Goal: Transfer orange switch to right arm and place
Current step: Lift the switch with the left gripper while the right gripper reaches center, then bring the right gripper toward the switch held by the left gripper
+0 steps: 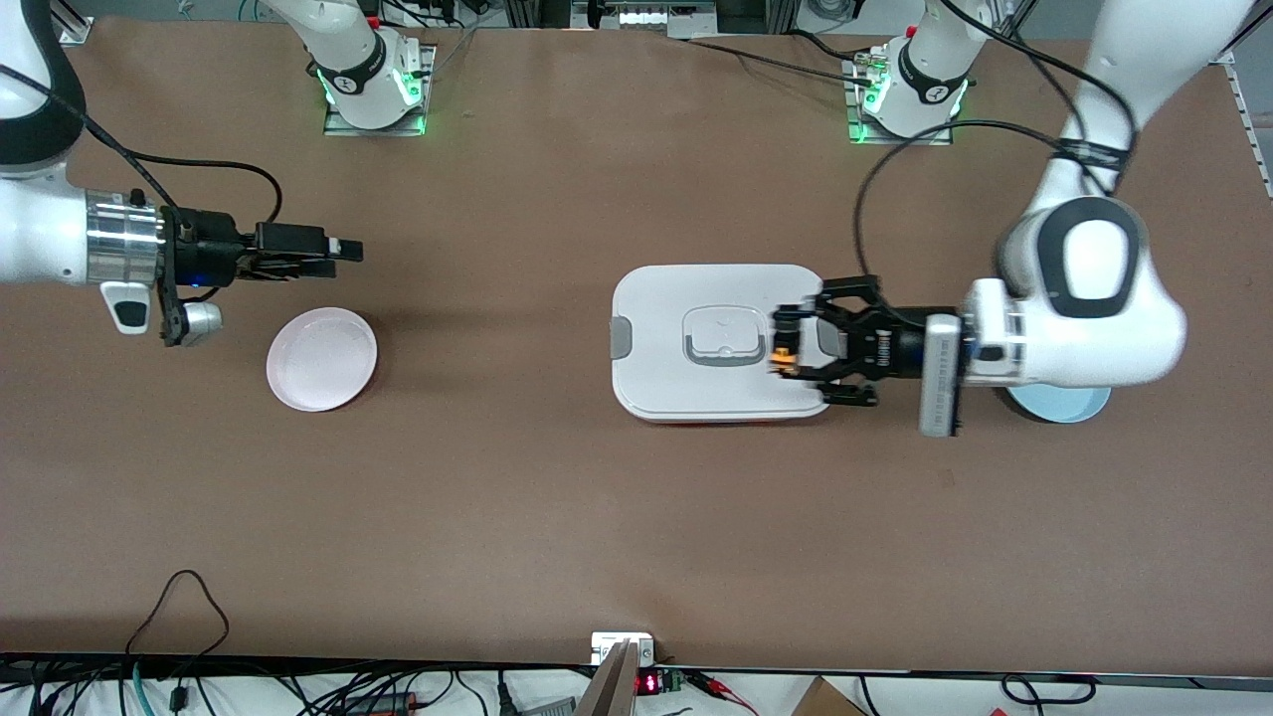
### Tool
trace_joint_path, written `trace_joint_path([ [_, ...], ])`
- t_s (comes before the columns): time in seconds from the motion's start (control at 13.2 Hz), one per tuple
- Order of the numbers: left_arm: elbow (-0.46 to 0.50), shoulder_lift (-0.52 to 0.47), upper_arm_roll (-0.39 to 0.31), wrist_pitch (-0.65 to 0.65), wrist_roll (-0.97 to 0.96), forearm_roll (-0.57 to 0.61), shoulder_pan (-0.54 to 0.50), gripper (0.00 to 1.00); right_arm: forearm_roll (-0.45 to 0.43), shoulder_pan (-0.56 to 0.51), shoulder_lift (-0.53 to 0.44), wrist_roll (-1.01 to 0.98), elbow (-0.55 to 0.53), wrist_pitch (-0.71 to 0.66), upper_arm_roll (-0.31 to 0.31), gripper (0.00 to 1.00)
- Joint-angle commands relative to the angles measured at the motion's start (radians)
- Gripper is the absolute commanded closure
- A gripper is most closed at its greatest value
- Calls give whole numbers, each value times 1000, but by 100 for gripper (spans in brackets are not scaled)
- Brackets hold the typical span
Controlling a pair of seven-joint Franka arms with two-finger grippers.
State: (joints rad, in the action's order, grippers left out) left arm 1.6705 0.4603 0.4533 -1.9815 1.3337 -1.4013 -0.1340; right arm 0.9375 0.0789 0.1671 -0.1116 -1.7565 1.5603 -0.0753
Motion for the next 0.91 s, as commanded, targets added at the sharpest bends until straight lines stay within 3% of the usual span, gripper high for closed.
trace_joint_path([
  [0.0, 58, 33, -1, -108, 357, -279, 77, 86, 205, -10, 0, -10, -90, 7, 2, 0],
  [0.23, 61, 40, -1, -108, 440, -338, 86, 87, 412, -5, 35, -17, -168, 7, 3, 0],
  [0.83, 51, 38, -1, -106, 429, -337, 89, 88, 648, 85, 153, -10, -170, 14, 3, 0],
])
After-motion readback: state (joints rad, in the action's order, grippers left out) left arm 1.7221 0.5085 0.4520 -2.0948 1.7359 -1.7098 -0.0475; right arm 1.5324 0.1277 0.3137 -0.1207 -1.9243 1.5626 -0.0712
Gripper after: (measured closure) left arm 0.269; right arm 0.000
